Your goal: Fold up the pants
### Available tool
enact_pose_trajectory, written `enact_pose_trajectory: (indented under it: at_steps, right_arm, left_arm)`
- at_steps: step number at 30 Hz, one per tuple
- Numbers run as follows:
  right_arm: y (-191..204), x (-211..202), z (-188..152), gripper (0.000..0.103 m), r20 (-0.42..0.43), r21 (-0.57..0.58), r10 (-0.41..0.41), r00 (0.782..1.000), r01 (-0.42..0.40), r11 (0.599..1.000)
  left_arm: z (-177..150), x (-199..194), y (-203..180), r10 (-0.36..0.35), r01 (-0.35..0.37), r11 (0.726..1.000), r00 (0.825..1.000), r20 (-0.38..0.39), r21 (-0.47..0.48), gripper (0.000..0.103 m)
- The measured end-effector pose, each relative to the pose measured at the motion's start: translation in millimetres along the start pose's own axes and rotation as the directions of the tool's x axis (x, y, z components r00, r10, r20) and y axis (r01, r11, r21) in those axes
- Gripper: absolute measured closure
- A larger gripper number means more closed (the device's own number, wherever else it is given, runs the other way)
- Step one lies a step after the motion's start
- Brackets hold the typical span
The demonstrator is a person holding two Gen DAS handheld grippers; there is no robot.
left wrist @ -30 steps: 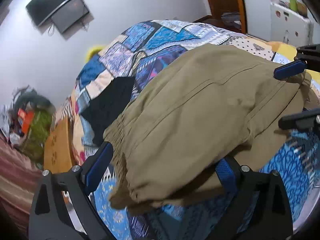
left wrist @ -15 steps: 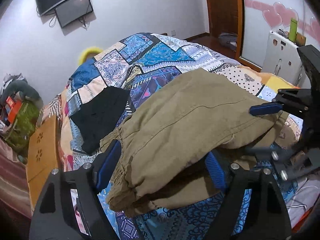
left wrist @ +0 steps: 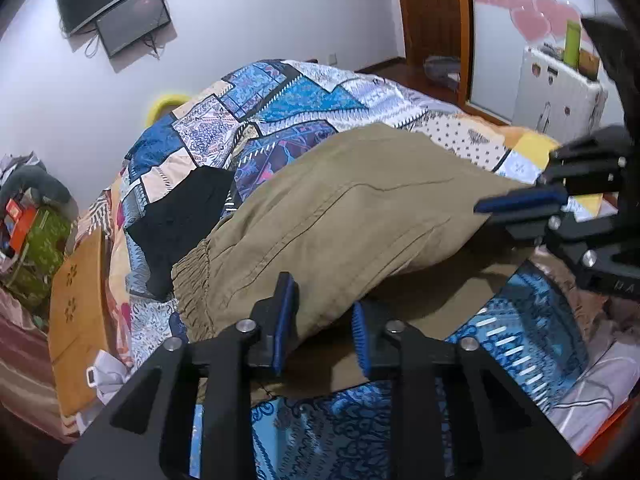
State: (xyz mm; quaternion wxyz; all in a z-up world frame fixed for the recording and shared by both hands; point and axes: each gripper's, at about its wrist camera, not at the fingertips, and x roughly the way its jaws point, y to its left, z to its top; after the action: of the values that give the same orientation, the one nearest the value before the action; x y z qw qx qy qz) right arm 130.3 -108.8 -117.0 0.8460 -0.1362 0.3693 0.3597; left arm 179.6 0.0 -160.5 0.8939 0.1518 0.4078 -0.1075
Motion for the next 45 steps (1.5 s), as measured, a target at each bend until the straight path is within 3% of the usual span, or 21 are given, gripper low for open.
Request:
enact_pose_trajectory:
  at_steps: [9,16,22,25,29,35,38,42,45]
  right_arm:
    - [11,1,-17,0.095,-0.022,0.024,0.065,0.998,-0.064,0.998]
    - [10,-8,-18,0.095,0.0,0.072,0.09,0.996,-0.089,0.993]
    - [-10,-15,-13,0.093,0.026,0.149,0.057,0.998,-0.06,0.987]
    - [-25,-14,-13,0.085,0.028,0.208,0.026,0.999,-0.031,0.978]
    - [-41,-12,-14,0.062,0.024,0.288,0.012,1.0,-0.018,0.957]
    - [-56,-3,-19,0.06,-0.001,0.355,-0.004,1.0,0.004,0.935]
    - [-59,9,-26,0.06,-0.049,0.368,-0.001,0.999,0.019,0.93]
    - [-60,15,-36,0.06,-0.079,0.346,-0.002,0.997,0.029,0.938]
    - [-58,11,-37,0.06,-0.095,0.304,-0.063,0.993,0.089,0.949]
  left_arm:
    - [-23,-4,9,-0.066,0.063,0.99,0.998,-0.017,-0.124,0.091]
    - [-33,-12,9,-0.09,0.085,0.979,0.996,-0.02,-0.185,0.092]
    - [-34,-29,9,-0.074,0.071,0.983,0.997,-0.014,-0.168,0.091]
    - [-32,-41,16,-0.09,0.092,0.976,0.996,0.021,-0.198,0.087]
    - [-27,-41,37,-0.043,0.049,0.967,0.999,0.032,-0.251,0.082]
    - [-27,-12,76,-0.02,0.013,0.925,1.0,-0.013,-0.38,0.064]
    - [-34,8,83,-0.038,0.009,0.907,0.997,-0.06,-0.421,0.063]
    - [-51,24,80,-0.022,-0.023,0.911,0.995,-0.102,-0.413,0.059]
    - [-58,23,84,-0.003,-0.037,0.914,0.995,-0.098,-0.404,0.058]
